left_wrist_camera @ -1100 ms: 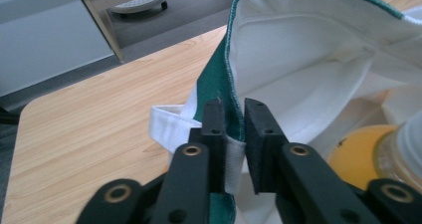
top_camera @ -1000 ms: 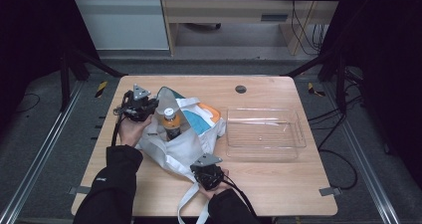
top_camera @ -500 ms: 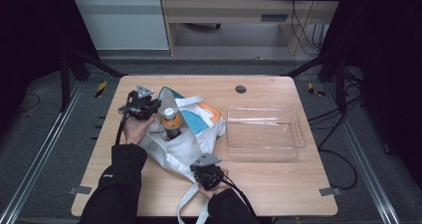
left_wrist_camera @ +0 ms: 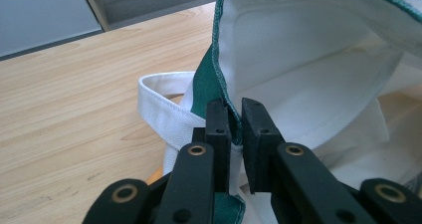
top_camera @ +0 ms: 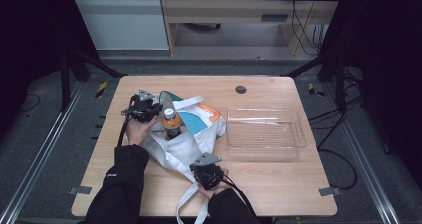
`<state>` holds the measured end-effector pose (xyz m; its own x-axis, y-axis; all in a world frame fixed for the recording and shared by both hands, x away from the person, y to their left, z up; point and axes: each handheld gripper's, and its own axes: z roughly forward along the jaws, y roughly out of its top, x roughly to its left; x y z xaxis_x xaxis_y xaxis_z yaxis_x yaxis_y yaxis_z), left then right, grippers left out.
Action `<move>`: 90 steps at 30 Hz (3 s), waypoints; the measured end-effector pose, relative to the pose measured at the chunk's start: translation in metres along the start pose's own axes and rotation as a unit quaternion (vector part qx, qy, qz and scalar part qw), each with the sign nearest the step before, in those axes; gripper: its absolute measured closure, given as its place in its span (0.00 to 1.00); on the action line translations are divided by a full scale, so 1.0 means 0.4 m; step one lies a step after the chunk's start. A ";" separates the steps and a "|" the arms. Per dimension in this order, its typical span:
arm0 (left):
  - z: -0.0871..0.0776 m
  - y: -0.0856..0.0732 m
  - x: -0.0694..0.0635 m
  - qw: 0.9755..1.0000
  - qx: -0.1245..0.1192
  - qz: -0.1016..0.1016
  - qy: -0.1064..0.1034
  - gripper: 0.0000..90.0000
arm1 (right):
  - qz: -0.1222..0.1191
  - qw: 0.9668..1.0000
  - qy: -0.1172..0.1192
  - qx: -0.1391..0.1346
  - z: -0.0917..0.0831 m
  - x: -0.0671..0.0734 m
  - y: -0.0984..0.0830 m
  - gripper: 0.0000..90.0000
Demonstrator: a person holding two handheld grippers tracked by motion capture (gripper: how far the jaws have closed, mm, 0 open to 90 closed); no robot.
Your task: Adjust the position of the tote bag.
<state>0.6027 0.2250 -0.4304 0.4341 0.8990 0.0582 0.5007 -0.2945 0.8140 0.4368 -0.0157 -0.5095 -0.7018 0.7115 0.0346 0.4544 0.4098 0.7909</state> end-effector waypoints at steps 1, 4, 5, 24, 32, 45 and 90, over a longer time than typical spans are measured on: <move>-0.004 0.000 0.002 1.000 -0.001 -0.001 -0.001 0.91 | 0.000 1.000 0.000 0.000 0.000 0.000 0.000 1.00; -0.022 0.004 0.004 1.000 -0.009 -0.005 -0.006 0.90 | 0.002 1.000 -0.001 0.000 0.000 0.001 0.000 1.00; -0.030 0.005 0.003 1.000 -0.011 -0.002 -0.006 0.90 | 0.002 1.000 -0.001 0.000 0.000 0.000 0.000 1.00; -0.232 -0.093 -0.086 0.998 -0.031 0.033 -0.041 0.93 | 0.028 0.997 -0.019 -0.070 -0.075 -0.041 0.057 1.00; -0.226 -0.160 -0.154 0.997 -0.015 0.046 -0.062 0.92 | 0.033 0.994 -0.041 -0.095 -0.083 -0.064 0.109 1.00; -0.184 -0.207 -0.166 0.993 0.047 0.079 -0.070 0.96 | 0.062 0.987 -0.084 -0.123 -0.097 -0.104 0.136 1.00; -0.317 -0.161 -0.118 0.994 -0.079 0.009 -0.072 0.56 | 0.025 0.990 -0.046 -0.130 -0.228 -0.145 0.095 0.55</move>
<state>0.4552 0.2427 -0.4123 0.5514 0.8342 -0.0002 0.3724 -0.2459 0.8949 0.4447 -0.0933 -0.4258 -0.6238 0.7810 0.0311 0.3215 0.2201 0.9210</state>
